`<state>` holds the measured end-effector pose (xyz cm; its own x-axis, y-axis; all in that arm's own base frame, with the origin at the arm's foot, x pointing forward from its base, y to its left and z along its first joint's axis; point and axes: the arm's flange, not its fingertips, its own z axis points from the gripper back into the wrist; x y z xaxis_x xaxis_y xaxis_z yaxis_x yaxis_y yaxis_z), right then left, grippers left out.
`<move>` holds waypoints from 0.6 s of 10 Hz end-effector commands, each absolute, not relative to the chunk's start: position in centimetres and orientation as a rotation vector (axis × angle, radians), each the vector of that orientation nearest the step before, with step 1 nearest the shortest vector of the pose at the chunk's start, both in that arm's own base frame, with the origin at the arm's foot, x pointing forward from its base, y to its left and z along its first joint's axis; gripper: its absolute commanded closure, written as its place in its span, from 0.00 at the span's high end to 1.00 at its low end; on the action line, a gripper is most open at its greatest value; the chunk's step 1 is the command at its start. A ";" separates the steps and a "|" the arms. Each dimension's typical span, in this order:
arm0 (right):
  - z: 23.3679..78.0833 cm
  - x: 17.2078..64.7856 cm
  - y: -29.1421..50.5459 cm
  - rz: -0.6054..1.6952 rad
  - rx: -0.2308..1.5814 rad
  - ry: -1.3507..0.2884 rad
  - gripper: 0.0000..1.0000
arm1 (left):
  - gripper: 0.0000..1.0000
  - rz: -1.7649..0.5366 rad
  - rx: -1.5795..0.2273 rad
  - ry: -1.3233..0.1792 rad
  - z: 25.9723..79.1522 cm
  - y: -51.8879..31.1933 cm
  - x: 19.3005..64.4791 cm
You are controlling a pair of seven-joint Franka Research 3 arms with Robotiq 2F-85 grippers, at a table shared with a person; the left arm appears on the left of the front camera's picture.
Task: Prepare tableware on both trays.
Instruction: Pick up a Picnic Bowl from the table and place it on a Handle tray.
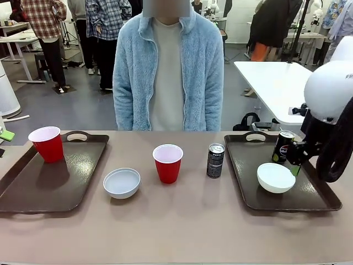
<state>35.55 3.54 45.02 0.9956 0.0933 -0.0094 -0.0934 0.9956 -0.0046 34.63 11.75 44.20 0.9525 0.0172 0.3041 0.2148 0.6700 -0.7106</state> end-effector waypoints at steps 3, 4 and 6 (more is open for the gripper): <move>42.8 36.9 2.7 0.071 0.004 -0.002 1.00 | 1.00 -0.118 -0.843 -0.300 44.3 12.1 34.6; 42.8 36.9 2.7 0.071 0.004 -0.002 1.00 | 1.00 -0.118 -0.843 -0.300 44.3 12.1 34.6; 42.8 36.9 2.7 0.071 0.004 -0.002 1.00 | 1.00 -0.118 -0.843 -0.300 44.3 12.1 34.6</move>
